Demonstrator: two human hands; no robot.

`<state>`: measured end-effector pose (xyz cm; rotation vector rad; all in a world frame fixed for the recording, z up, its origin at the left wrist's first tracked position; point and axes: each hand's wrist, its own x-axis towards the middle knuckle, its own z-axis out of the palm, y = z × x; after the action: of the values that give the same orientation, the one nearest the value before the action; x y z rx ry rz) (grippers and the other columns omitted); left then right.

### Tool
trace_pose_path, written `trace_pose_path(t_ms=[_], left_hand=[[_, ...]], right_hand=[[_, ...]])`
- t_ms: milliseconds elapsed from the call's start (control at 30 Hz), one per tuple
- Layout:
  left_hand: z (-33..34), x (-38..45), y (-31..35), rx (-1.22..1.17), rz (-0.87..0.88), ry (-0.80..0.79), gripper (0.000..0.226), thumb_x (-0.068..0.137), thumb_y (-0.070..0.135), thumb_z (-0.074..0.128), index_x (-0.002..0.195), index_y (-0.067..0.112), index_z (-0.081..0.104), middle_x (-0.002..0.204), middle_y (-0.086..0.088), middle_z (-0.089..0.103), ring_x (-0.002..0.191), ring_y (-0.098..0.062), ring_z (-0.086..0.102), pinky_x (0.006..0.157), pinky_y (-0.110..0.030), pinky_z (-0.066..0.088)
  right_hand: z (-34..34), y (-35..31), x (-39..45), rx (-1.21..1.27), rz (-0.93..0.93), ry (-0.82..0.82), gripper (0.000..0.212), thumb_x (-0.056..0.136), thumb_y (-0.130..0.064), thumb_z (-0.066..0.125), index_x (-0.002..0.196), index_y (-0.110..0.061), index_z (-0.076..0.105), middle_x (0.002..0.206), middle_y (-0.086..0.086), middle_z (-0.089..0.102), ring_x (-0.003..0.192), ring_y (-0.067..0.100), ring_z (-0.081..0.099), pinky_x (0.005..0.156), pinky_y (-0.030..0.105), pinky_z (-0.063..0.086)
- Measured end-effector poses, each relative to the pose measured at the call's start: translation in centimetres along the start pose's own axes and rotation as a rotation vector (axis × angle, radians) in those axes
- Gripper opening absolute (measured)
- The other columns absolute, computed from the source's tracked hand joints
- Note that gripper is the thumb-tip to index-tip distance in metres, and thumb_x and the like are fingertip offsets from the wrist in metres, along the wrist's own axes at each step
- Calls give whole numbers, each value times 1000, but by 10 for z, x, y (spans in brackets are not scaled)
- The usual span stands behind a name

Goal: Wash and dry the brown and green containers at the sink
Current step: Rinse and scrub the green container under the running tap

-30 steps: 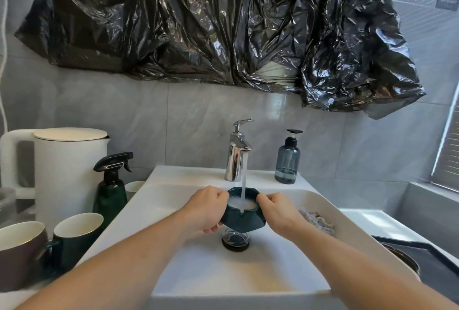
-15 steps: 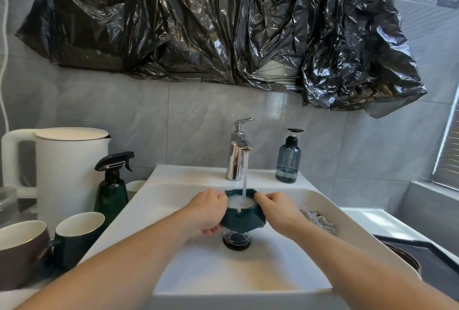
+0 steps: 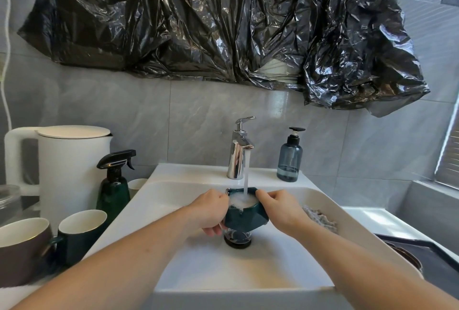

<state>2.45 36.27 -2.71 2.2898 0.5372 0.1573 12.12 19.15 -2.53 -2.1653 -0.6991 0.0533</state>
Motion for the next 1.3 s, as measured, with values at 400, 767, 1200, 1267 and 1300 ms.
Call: trace_pose_path(t_ms=[400, 767, 1200, 1267, 1300], left_hand=[[0, 2, -1, 39, 45, 135, 35, 104, 24, 25, 82, 13, 51, 76, -13, 64, 62, -30, 68, 48, -24, 46], [-2, -2, 2, 81, 96, 245, 34, 103, 21, 23, 79, 14, 47, 73, -8, 53, 60, -27, 66, 52, -27, 46], [-2, -1, 1, 64, 137, 298, 37, 106, 30, 27, 96, 22, 62, 82, -3, 61, 92, -34, 69, 75, -41, 55], [-3, 0, 1, 63, 145, 306, 35, 105, 30, 28, 94, 25, 61, 86, -6, 63, 93, -35, 69, 77, -42, 56], [-3, 0, 1, 62, 148, 309, 36, 105, 30, 28, 99, 25, 63, 86, -5, 64, 94, -35, 69, 79, -43, 58]], right_hand=[[3, 2, 0, 36, -17, -52, 55, 107, -52, 39, 95, -16, 78, 92, 3, 79, 80, 17, 63, 78, 35, 52], [4, 2, 0, 85, -84, -62, 42, 109, -45, 39, 101, -26, 75, 95, -6, 76, 84, 12, 63, 73, 25, 48], [4, 3, 0, 157, -118, -56, 32, 108, -39, 44, 114, -33, 74, 96, -13, 79, 91, 7, 71, 73, 18, 52], [4, 2, 1, 165, -121, -51, 32, 108, -38, 44, 118, -34, 74, 98, -13, 80, 95, 9, 73, 79, 21, 53], [4, 2, 1, 172, -123, -50, 31, 108, -38, 45, 119, -34, 74, 98, -13, 80, 96, 8, 73, 80, 22, 54]])
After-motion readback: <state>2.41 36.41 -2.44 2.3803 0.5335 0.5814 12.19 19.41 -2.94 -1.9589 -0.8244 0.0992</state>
